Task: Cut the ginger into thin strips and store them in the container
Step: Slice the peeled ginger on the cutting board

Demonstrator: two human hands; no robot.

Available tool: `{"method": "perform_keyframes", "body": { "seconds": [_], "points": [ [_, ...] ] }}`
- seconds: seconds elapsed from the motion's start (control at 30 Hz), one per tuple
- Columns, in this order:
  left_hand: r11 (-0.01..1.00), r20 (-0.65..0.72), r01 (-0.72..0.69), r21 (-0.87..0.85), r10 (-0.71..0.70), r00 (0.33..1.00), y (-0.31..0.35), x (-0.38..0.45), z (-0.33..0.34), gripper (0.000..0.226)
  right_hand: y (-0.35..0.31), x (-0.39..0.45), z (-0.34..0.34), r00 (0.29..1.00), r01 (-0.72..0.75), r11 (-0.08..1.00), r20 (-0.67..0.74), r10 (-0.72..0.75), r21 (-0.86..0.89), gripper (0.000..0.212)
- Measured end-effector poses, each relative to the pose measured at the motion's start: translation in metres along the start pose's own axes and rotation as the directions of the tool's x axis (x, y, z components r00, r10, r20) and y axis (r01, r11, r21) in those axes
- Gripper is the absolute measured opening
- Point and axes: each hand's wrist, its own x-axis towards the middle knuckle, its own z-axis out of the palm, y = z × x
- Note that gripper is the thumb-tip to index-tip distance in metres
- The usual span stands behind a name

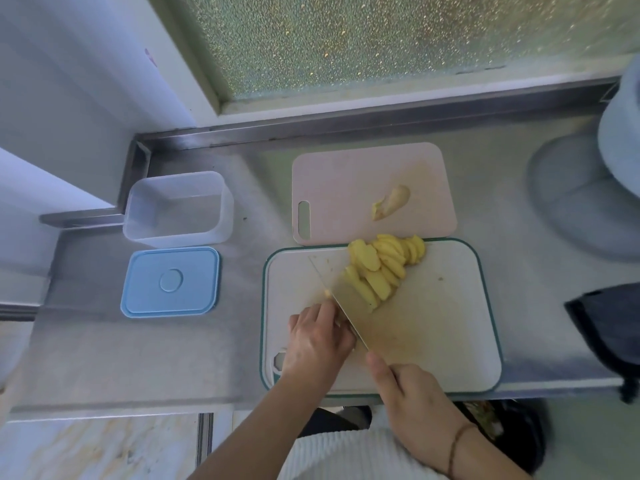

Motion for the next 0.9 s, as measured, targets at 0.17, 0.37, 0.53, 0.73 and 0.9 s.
{"method": "perform_keyframes", "body": {
  "seconds": [0.17,0.37,0.53,0.73,0.9],
  "points": [
    [0.997,-0.040,-0.080,-0.018,0.079,0.996,-0.009,0.000,0.006,0.019,0.001,0.002,0.008,1.000,0.005,1.000,-0.016,-0.005,0.002,0.061],
    [0.998,-0.046,-0.043,-0.056,0.040,0.998,-0.011,0.001,0.011,0.017,0.000,0.005,0.006,1.000,-0.018,1.000,0.007,0.017,0.021,0.064],
    [0.997,-0.058,-0.034,-0.072,0.030,0.998,-0.009,0.001,0.012,0.017,0.001,0.007,0.009,1.000,-0.019,1.000,0.009,0.019,-0.010,0.064],
    [0.995,-0.115,-0.044,-0.085,0.034,0.993,-0.003,0.004,0.010,0.016,-0.001,0.008,0.011,1.000,0.006,0.998,-0.006,-0.007,-0.067,0.061],
    [0.995,-0.121,-0.043,-0.086,0.033,0.992,-0.002,0.003,0.010,0.016,-0.003,0.011,0.012,1.000,0.006,0.999,0.016,-0.005,-0.051,0.064]
  ]
}}
